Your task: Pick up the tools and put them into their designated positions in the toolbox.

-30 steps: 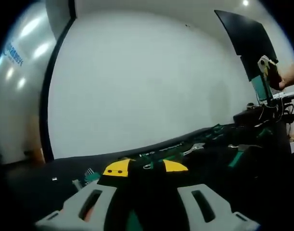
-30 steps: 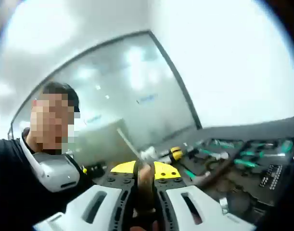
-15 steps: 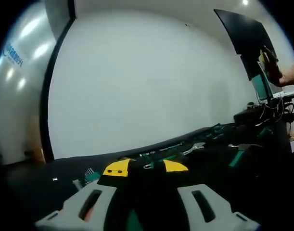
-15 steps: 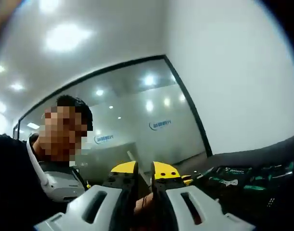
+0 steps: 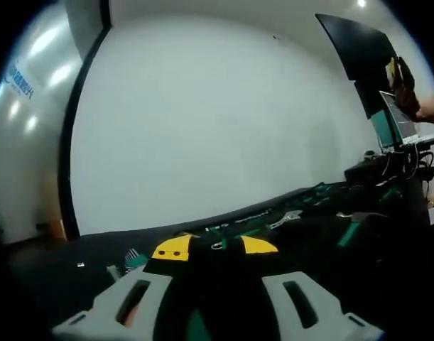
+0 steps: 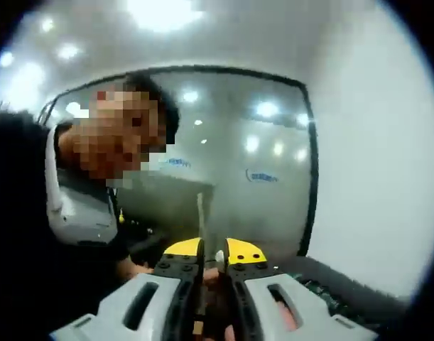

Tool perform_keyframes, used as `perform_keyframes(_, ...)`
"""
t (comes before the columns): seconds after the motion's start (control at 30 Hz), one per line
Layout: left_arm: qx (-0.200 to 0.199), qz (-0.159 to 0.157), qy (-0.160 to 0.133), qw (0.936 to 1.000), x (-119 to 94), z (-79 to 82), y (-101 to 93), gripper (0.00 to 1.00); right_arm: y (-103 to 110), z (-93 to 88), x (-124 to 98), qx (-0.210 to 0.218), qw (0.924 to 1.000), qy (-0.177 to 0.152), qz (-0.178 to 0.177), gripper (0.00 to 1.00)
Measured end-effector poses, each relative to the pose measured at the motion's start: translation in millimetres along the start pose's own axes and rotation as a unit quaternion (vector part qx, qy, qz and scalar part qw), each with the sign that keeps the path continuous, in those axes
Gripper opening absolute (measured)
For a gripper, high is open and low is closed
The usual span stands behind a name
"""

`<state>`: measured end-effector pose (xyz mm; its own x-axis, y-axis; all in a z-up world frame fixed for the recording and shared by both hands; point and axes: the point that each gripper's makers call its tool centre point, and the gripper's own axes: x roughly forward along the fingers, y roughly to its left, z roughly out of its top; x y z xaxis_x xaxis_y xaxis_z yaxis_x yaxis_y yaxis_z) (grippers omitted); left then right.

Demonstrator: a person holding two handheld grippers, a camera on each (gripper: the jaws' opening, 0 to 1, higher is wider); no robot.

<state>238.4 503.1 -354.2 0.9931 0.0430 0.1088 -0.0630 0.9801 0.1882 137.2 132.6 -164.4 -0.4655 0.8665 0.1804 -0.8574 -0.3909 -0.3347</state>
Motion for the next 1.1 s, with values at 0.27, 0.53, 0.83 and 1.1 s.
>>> perform_keyframes(0.27, -0.001, 0.000, 0.000, 1.0000, 1.2, -1.1, 2.3, 0.27, 19.5, -4.2, 13.5, -0.072, 0.9961, 0.042, 0.029, 0.00)
perform_keyframes(0.53, 0.000, 0.000, 0.000, 1.0000, 1.8, -1.5, 3.4, 0.27, 29.8, -12.1, 15.9, -0.115, 0.9890, 0.076, 0.052, 0.00)
perform_keyframes(0.83, 0.000, 0.000, 0.000, 1.0000, 2.6, -2.1, 5.0, 0.27, 31.5, -25.6, 17.9, -0.131, 0.9846, 0.103, 0.054, 0.00)
perform_keyframes(1.1, -0.022, -0.082, -0.151, 0.9848, -24.7, 59.4, -26.2, 0.23, 29.4, -36.2, 17.1, -0.128, 0.9828, 0.124, 0.049, 0.00)
